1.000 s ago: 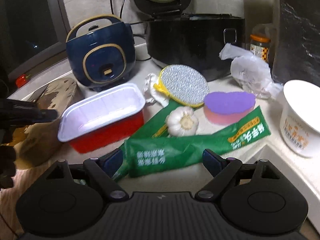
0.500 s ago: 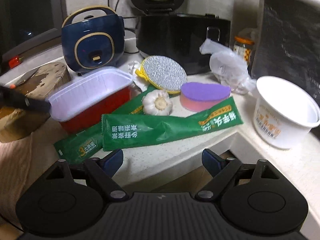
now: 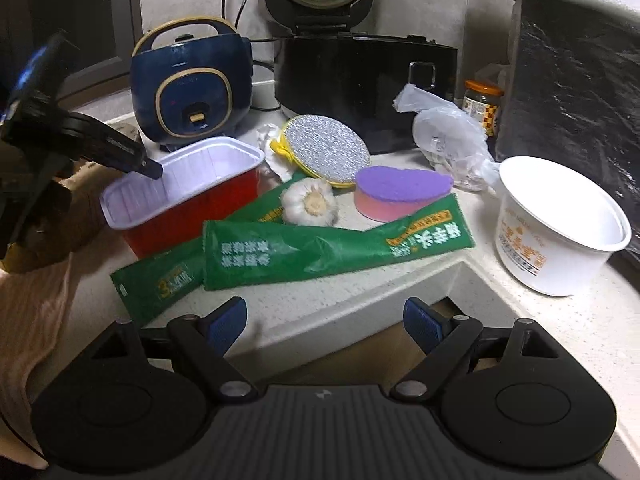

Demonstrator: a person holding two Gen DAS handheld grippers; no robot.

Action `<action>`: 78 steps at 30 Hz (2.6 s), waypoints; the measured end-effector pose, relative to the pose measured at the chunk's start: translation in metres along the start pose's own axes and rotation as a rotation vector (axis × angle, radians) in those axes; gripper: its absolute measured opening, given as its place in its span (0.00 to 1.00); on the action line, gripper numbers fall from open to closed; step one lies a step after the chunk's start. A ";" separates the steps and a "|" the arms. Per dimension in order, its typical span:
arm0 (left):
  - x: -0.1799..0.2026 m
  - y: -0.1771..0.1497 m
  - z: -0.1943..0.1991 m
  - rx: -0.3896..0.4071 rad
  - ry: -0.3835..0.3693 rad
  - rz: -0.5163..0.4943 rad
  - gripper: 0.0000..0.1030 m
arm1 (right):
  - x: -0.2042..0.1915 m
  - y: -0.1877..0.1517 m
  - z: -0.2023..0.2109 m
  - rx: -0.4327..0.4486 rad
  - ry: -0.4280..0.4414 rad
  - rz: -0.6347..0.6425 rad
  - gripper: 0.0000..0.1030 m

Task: Collect trash
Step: 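Close the left gripper on the rim of the red foil tray, then lift the foil tray with the left gripper while the right gripper grasps the garlic bulb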

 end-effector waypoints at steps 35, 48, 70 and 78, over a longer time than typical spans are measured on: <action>-0.022 -0.046 0.083 0.148 -0.046 0.324 0.11 | 0.037 0.022 -0.020 0.022 0.016 -0.029 0.82; -0.032 -0.070 0.091 0.102 -0.060 0.407 0.11 | 0.014 0.081 -0.117 0.010 0.045 -0.020 0.74; -0.040 -0.065 0.068 0.058 -0.064 0.406 0.12 | -0.014 0.057 -0.087 0.078 0.043 0.099 0.65; -0.043 -0.068 0.076 0.076 -0.060 0.409 0.12 | -0.013 0.041 -0.077 0.057 0.098 0.057 0.69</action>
Point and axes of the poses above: each gripper's, at about its wrist camera, not at the fingertips, and z roughly against the way its jaws point, x to its right, y to its top, the point moved 1 cm from there along -z, roughly the way its jaws point, and after that the axes turned 2 degrees about z, right-handed, at the moved point
